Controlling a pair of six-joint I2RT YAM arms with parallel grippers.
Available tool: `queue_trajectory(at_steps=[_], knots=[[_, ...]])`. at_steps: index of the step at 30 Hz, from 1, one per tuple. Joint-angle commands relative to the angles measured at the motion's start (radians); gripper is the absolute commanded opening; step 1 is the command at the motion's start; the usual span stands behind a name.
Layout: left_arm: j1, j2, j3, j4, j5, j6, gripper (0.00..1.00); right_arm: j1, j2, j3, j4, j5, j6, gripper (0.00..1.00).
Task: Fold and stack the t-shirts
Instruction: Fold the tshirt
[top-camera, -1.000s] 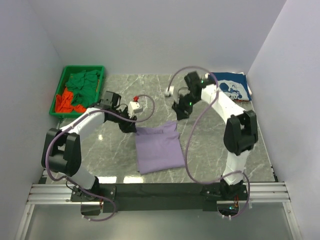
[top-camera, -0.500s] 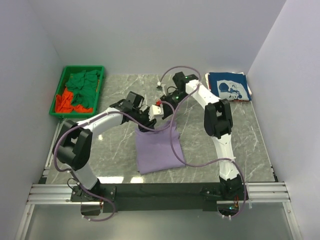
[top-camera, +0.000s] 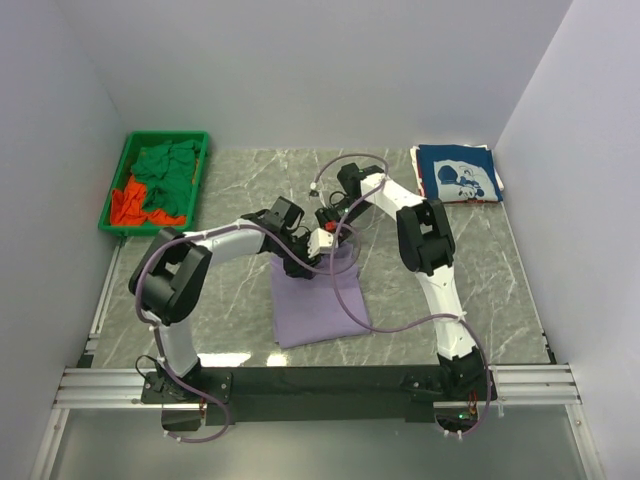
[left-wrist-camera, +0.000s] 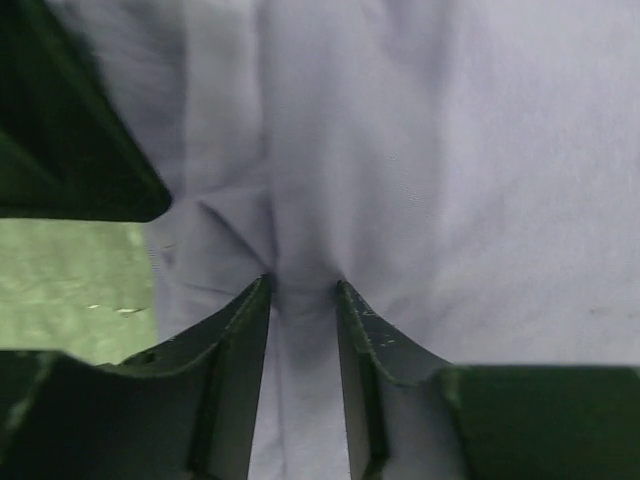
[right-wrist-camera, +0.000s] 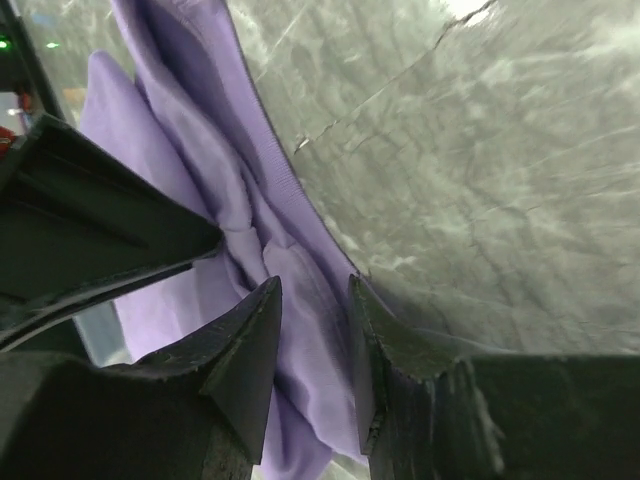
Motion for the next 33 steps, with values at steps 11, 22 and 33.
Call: queue_trajectory(at_steps=[11,22,33], knots=[[-0.089,-0.102,-0.086,-0.074,0.022,0.015,0.22,0.050,-0.135,-0.261,0.043,0.006,0.002,0.37],[-0.103,-0.201,-0.097,-0.043,0.024,-0.024,0.06,0.030,-0.210,-0.220,0.150,0.038,0.121,0.41],[-0.102,-0.229,-0.040,-0.088,-0.004,0.016,0.01,0.100,-0.157,-0.204,0.169,-0.006,0.120,0.38]])
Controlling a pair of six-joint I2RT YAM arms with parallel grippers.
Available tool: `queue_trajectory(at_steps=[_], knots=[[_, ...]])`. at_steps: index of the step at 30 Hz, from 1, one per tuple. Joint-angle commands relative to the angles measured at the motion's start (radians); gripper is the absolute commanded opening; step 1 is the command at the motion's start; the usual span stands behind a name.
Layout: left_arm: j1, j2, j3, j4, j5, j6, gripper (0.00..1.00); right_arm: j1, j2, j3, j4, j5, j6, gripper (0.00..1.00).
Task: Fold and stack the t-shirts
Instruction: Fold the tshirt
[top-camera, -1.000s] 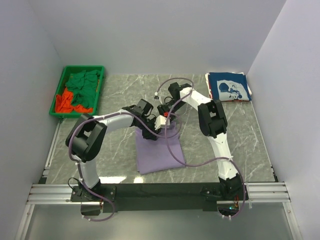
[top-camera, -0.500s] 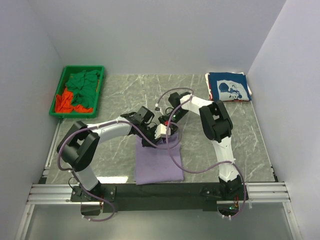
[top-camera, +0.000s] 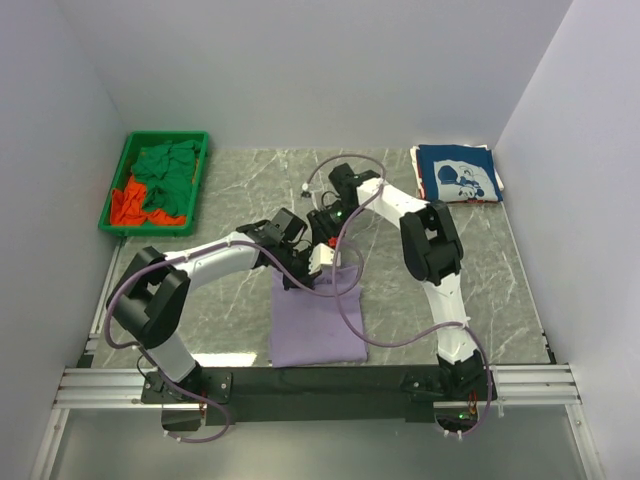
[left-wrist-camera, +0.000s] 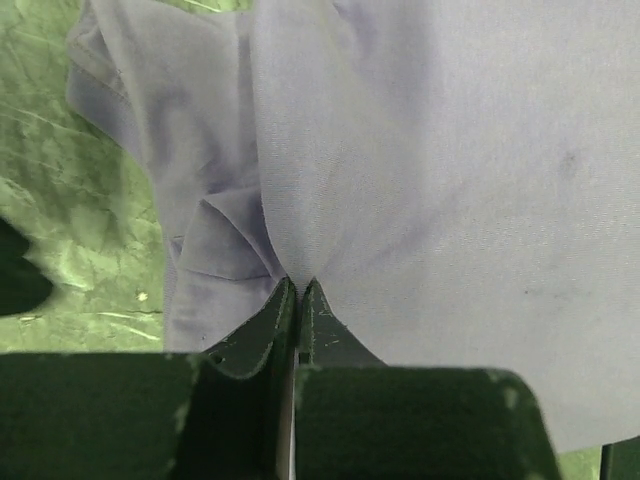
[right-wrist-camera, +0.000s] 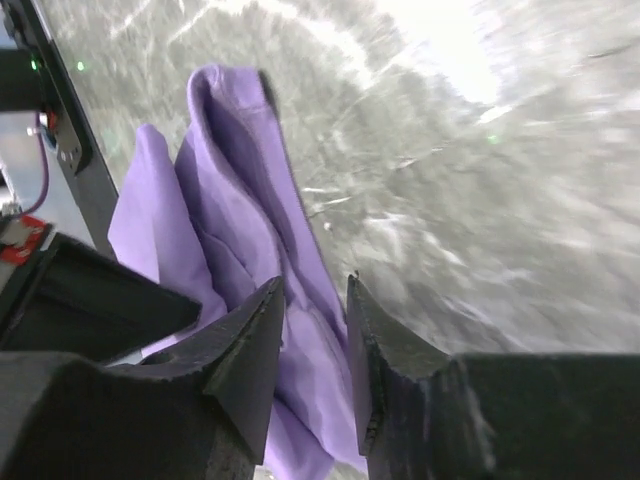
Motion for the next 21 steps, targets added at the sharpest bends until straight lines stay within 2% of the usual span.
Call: queue_trajectory(at_steps=[1,4,7,17,21], knots=[[0.000,-0.060,0.064,-0.003,-0.010,0.022,0.01,0.053,0.033,-0.042,0.006,-0.024,-0.023,0.37],[0.007,-0.080,0.096,0.007,-0.017,0.008,0.01,0.053,0.093,-0.024,-0.027,-0.036,-0.046,0.26],[0.012,-0.082,0.135,-0.008,-0.038,0.011,0.01,0.055,0.133,0.011,-0.084,-0.050,-0.073,0.20],[0.076,-0.047,0.184,0.052,-0.107,0.054,0.01,0.055,0.140,0.028,-0.121,-0.076,-0.112,0.19],[0.087,0.010,0.188,0.075,-0.109,0.064,0.01,0.029,0.142,0.091,-0.115,-0.056,-0.077,0.21]])
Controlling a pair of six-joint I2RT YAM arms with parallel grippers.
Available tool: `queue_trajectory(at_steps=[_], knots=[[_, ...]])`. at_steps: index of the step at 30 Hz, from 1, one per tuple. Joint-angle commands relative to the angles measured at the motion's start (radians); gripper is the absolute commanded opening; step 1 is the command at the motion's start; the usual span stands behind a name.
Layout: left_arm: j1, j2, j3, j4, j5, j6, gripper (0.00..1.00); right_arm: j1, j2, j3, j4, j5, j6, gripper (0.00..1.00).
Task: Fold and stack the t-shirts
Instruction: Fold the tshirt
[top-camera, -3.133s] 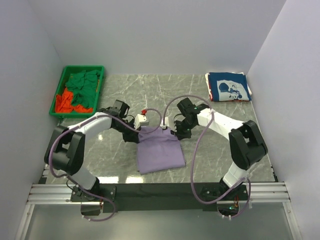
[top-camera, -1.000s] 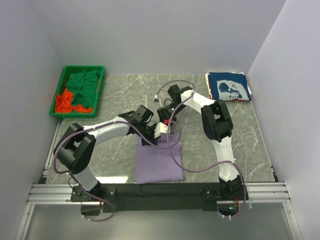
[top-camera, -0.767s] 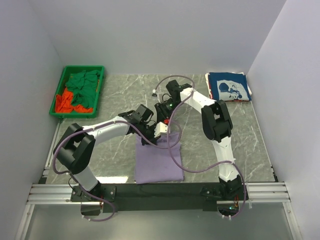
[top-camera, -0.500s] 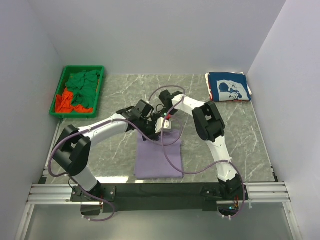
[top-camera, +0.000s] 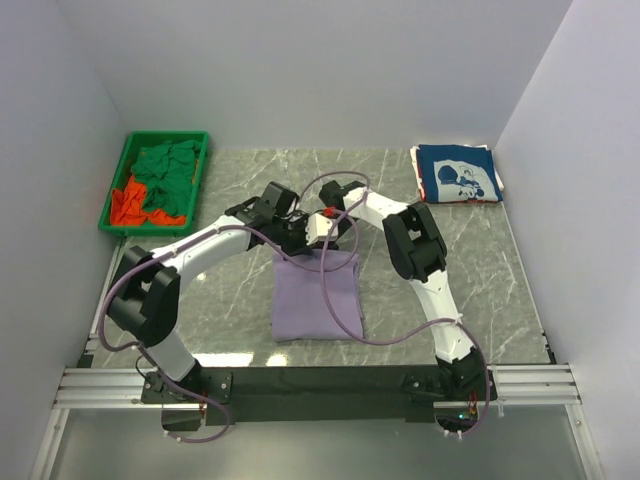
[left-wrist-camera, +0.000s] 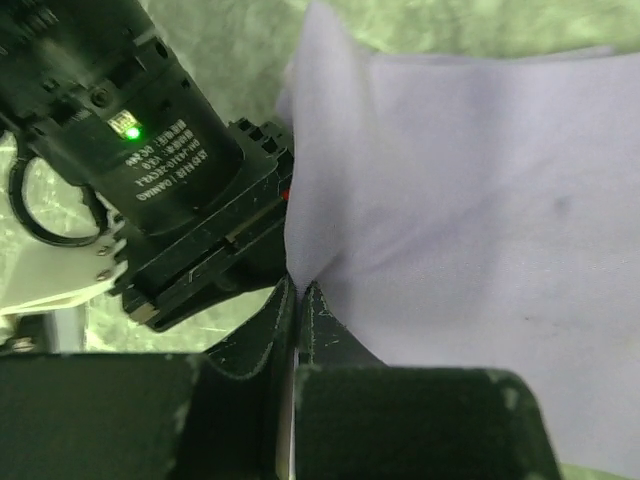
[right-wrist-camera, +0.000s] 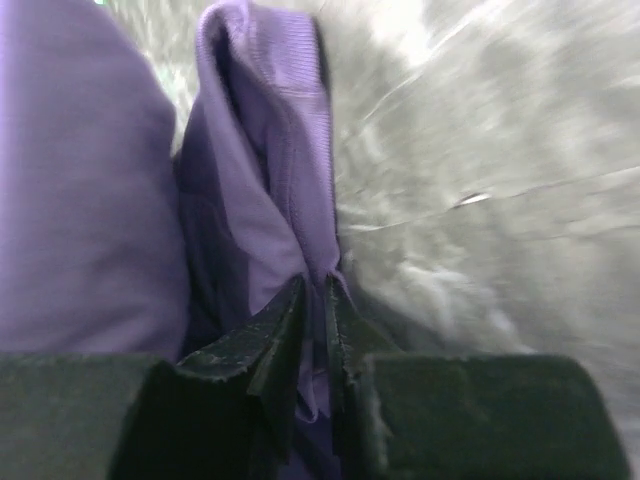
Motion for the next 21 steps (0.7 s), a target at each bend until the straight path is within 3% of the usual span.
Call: queue_trajectory(at_steps=[1,6,11,17,20,21], knots=[[0.009,0.034,0.035,0.082,-0.020,0.035,0.01,-0.032,0.021,0.093,-0.012,0.040,0.021,0.22],[0.010,0.069,0.018,0.116,-0.034,0.043,0.01,-0.063,0.032,0.241,-0.035,0.170,0.032,0.30],[0.010,0.080,0.019,0.131,-0.040,0.054,0.01,-0.107,0.000,0.267,-0.003,0.223,0.080,0.34],[0.010,0.102,0.035,0.150,-0.037,0.059,0.01,-0.190,-0.071,0.247,0.016,0.154,0.116,0.34],[0.010,0.096,0.036,0.156,-0.035,0.066,0.01,-0.231,-0.106,0.238,-0.043,0.095,0.089,0.40],[0.010,0.093,0.028,0.173,-0.037,0.069,0.01,-0.242,-0.120,0.236,-0.061,0.085,0.061,0.48]])
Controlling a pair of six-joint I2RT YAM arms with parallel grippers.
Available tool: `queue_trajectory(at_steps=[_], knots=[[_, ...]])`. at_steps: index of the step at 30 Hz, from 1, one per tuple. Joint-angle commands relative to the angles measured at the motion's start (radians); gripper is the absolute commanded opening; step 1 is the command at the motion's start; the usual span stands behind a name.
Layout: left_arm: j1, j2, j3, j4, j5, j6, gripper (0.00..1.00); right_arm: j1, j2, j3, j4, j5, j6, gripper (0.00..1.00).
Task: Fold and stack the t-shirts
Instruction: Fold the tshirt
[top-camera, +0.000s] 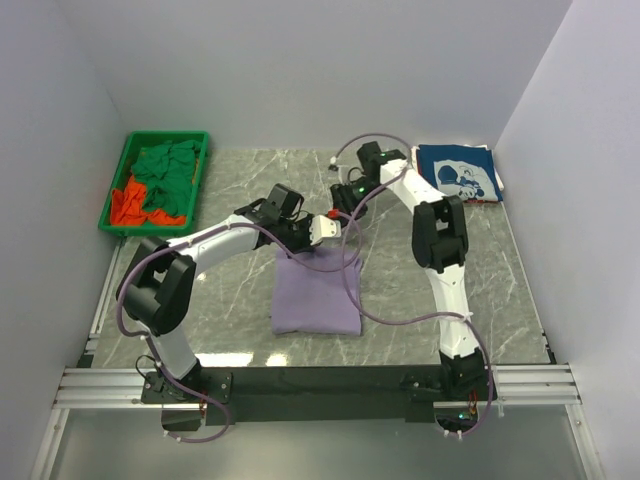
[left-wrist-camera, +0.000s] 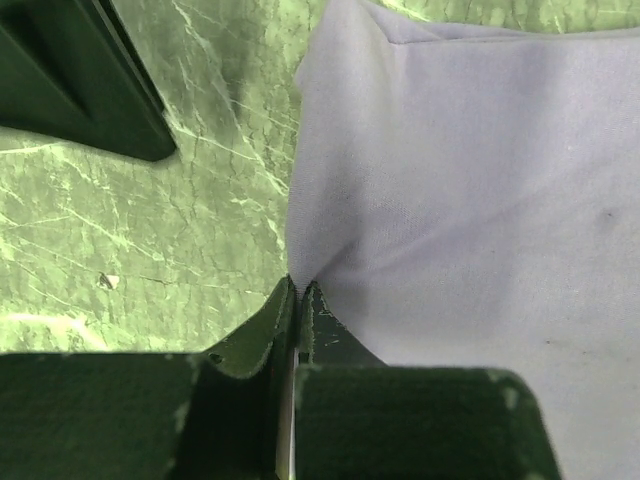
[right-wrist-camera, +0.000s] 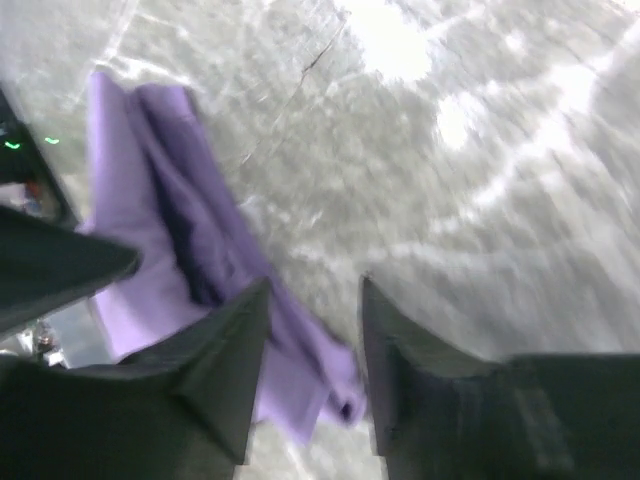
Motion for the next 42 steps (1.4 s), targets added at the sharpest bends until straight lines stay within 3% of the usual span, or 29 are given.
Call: queue_trajectory(at_steps=[1,4,5,6,8,12,20,36,37,40,41,42], knots=[[0.001,-0.012,0.019,0.067,0.003,0.039,0.01,-0.048,-0.127,0.002,-0.114,-0.095,-0.051,0.51],[0.006,0.008,0.006,0.090,-0.003,0.034,0.08,-0.080,-0.127,0.007,-0.290,-0.129,-0.193,0.61],[0.010,0.022,0.000,0.101,-0.003,0.028,0.13,-0.088,-0.133,-0.029,-0.314,-0.134,-0.224,0.63],[0.024,0.028,-0.003,0.113,-0.002,0.022,0.25,-0.097,-0.159,-0.063,-0.320,-0.128,-0.252,0.64],[0.047,0.040,0.009,0.112,0.014,-0.007,0.33,-0.117,-0.198,-0.179,-0.242,-0.090,-0.238,0.65],[0.163,0.020,0.096,0.032,0.151,-0.108,0.39,-0.125,-0.243,-0.235,-0.173,-0.096,-0.186,0.67],[0.309,0.117,0.233,-0.267,0.409,-0.271,0.46,-0.119,-0.214,-0.264,-0.091,-0.119,-0.131,0.68],[0.376,0.307,0.291,-0.390,0.428,-0.299,0.47,-0.080,-0.225,-0.370,-0.093,-0.093,-0.240,0.66],[0.376,0.319,0.293,-0.389,0.426,-0.303,0.47,-0.076,-0.225,-0.369,-0.099,-0.094,-0.244,0.65],[0.376,0.332,0.301,-0.383,0.422,-0.314,0.42,-0.076,-0.223,-0.355,-0.134,-0.099,-0.270,0.45],[0.376,0.332,0.301,-0.370,0.419,-0.319,0.36,-0.077,-0.231,-0.352,-0.144,-0.096,-0.284,0.30],[0.376,0.330,0.301,-0.369,0.420,-0.317,0.32,-0.077,-0.237,-0.350,-0.157,-0.087,-0.287,0.24]])
